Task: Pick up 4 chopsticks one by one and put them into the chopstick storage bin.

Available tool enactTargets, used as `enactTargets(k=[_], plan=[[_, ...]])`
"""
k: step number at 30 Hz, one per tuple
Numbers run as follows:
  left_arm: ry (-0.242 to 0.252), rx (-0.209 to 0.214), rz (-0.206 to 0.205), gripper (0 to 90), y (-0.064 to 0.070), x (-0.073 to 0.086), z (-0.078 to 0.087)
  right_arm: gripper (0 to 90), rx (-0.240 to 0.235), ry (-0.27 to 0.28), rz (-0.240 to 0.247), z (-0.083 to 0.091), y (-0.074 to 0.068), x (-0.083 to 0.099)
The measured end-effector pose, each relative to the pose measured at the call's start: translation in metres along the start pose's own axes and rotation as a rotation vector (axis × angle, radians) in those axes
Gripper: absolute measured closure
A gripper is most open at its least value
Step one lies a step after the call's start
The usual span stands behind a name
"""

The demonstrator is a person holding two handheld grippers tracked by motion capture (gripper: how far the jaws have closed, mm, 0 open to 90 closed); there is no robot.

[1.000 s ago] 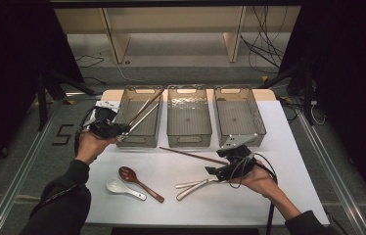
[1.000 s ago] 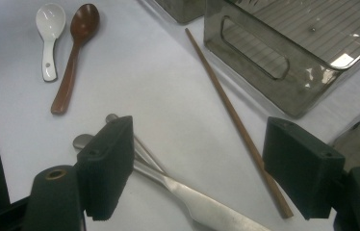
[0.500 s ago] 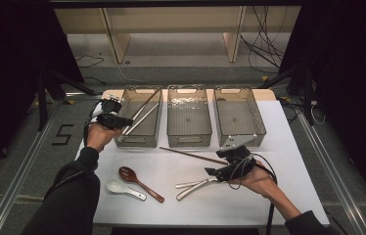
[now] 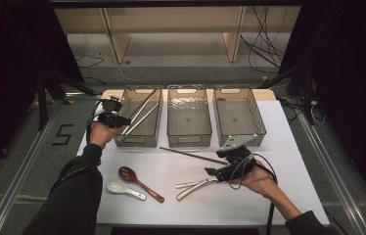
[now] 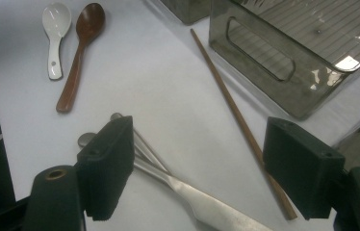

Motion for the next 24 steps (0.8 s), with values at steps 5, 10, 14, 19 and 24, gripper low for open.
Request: enactTargets(k=[5, 10, 14, 19, 24], plan=[[0.029, 0.021, 0.008, 67.7, 0.004, -0.002, 0.005, 27.9, -0.004, 0.001, -0.004, 0.0, 0.001, 0.0], [0.08, 0.069, -0.026, 46.8, 0.024, -0.004, 0.024, 27.9, 0.0, -0.001, -0.008, -0.001, 0.003, -0.001], [0.123, 0.135, -0.036, 32.2, 0.044, 0.002, 0.037, 27.8, 0.005, -0.018, -0.01, -0.003, 0.005, 0.0], [0.163, 0.197, -0.073, 25.1, 0.066, 0.015, 0.05, 27.9, 0.02, -0.052, -0.003, -0.007, 0.009, -0.002], [0.182, 0.241, -0.113, 22.0, 0.082, 0.031, 0.064, 30.9, 0.034, -0.093, 0.011, -0.012, 0.017, -0.004]])
Point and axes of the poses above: each handheld gripper's, and its own axes: z roughly backward along the jaws, x roughly out of its underside, y roughly to its right, the point moved 9 cm from there along -z, roughly forward along the jaws, and after that the axes turned 5 degrees about x, right-handed, at the moved point
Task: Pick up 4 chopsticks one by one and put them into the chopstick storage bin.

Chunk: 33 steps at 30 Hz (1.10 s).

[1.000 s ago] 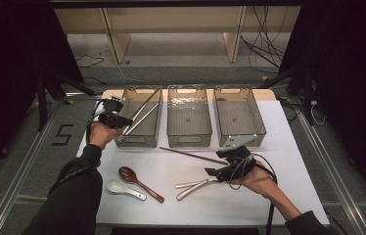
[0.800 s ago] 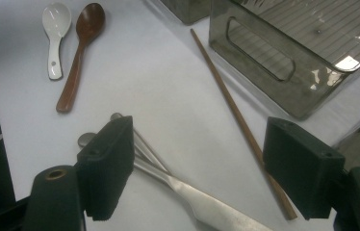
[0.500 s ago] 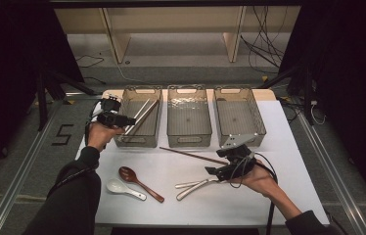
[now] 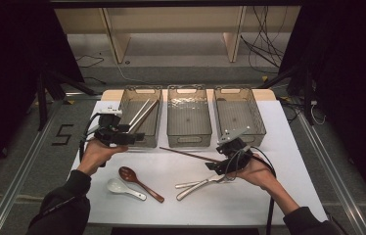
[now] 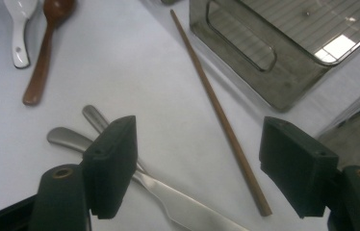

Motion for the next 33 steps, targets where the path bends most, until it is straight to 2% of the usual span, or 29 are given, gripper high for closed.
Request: enactTargets(k=[3, 6, 8, 13, 16, 19, 24, 26, 33], plan=[[0.002, 0.018, -0.027, 19.9, 0.011, 0.007, 0.004, 33.6, 0.009, -0.046, 0.019, -0.007, 0.006, 0.0], [0.011, 0.073, -0.032, 17.7, 0.027, 0.012, 0.007, 36.9, 0.007, -0.098, 0.031, -0.016, 0.009, 0.0], [0.017, 0.081, -0.06, 17.3, 0.036, 0.016, 0.01, 39.0, 0.0, -0.135, 0.043, -0.022, 0.01, 0.001], [0.028, 0.09, -0.095, 16.2, 0.051, 0.026, 0.016, 45.9, 0.004, -0.212, 0.07, -0.039, 0.015, 0.0], [0.038, 0.088, -0.111, 15.8, 0.055, 0.03, 0.018, 49.8, 0.01, -0.261, 0.096, -0.048, 0.02, 0.003], [0.078, 0.125, -0.099, 16.0, 0.061, 0.033, 0.021, 53.8, 0.009, -0.306, 0.113, -0.054, 0.023, 0.008], [0.094, 0.125, -0.102, 16.0, 0.067, 0.041, 0.021, 59.5, 0.007, -0.37, 0.125, -0.06, 0.029, 0.017], [0.089, 0.107, -0.125, 15.9, 0.069, 0.043, 0.021, 61.6, 0.014, -0.396, 0.131, -0.061, 0.032, 0.021], [0.102, 0.109, -0.152, 15.9, 0.074, 0.046, 0.021, 68.1, 0.013, -0.432, 0.13, -0.063, 0.038, 0.026]])
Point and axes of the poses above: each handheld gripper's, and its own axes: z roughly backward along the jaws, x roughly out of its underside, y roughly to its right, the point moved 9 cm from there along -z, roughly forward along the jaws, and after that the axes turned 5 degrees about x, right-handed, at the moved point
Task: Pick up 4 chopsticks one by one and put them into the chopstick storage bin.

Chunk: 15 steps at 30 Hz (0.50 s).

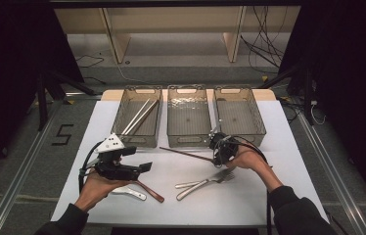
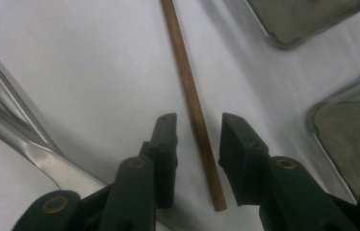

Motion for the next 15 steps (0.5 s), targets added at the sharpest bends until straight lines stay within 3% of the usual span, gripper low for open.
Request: enactTargets(k=[4, 15], plan=[[0.01, -0.009, -0.016, 16.0, 0.0003, -0.0009, 0.0, 70.7, 0.003, -0.014, 0.004, -0.0037, 0.0027, 0.0029], [0.017, -0.02, -0.009, 16.0, -0.0021, -0.0013, 0.0011, 78.3, -0.007, -0.037, 0.017, -0.0076, 0.0026, 0.0041]])
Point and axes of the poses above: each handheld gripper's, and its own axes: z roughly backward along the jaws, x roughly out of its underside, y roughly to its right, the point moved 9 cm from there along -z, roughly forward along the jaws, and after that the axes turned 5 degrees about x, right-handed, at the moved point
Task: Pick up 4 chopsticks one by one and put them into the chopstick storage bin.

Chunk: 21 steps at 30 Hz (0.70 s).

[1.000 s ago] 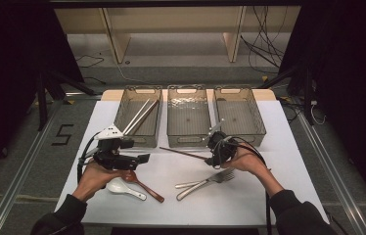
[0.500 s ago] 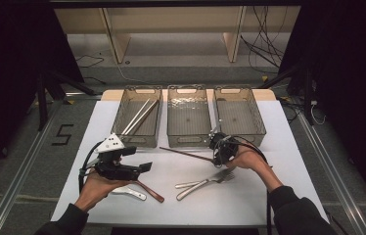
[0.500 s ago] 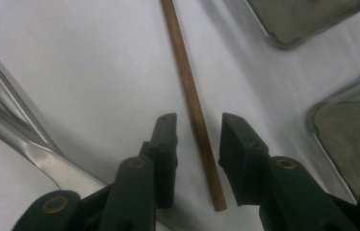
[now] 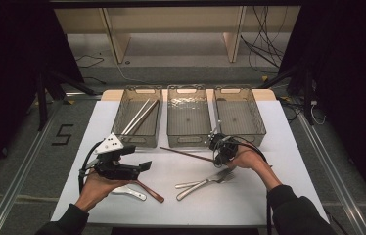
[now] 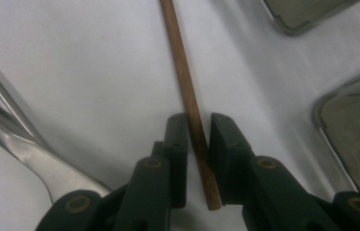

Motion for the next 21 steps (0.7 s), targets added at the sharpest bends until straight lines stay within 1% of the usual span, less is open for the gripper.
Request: enactTargets(k=[3, 7, 13, 16, 18, 19, 21], plan=[[-0.005, 0.004, 0.002, 16.0, 0.0002, 0.001, -0.0013, 79.0, 0.007, -0.006, 0.006, 0.0, -0.0011, -0.0006], [-0.015, 0.004, -0.003, 16.0, 0.0004, 0.0025, -0.0022, 80.7, 0.013, -0.016, 0.033, 0.0001, -0.0024, -0.0013], [-0.021, 0.001, 0.005, 16.0, -0.0025, 0.0043, -0.0034, 82.9, 0.034, -0.024, 0.106, 0.0007, -0.0054, -0.0016], [-0.027, 0.002, 0.005, 16.0, -0.0026, 0.0053, -0.0041, 84.2, 0.034, -0.023, 0.14, 0.0011, -0.0075, -0.0015], [-0.031, 0.002, 0.003, 16.0, -0.0028, 0.006, -0.0044, 84.7, 0.038, -0.023, 0.173, 0.0014, -0.008, -0.0012], [-0.032, 0.001, 0.004, 16.0, -0.0034, 0.0065, -0.0047, 84.7, 0.04, -0.019, 0.174, 0.0013, -0.0086, -0.0017], [-0.037, -0.001, 0.007, 16.0, -0.005, 0.0076, -0.0046, 84.9, 0.035, -0.026, 0.197, 0.0021, -0.0089, -0.0006]])
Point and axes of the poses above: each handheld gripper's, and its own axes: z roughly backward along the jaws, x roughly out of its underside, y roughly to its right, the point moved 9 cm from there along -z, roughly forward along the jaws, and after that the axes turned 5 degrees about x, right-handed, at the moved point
